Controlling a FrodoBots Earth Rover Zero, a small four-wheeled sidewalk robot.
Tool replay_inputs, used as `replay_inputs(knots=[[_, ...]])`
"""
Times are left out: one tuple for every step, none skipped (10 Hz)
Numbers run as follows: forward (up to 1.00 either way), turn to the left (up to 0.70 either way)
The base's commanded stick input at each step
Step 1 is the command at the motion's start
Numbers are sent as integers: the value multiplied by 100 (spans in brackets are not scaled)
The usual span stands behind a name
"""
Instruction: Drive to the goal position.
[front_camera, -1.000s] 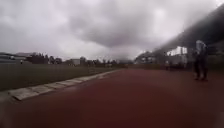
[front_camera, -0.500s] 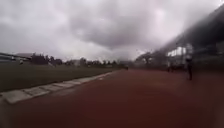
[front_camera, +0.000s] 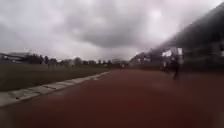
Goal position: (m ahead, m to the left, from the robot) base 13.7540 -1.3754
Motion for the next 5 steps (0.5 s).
replay_inputs(knots=[[50, 2], [50, 2], [50, 2], [50, 2], [50, 2]])
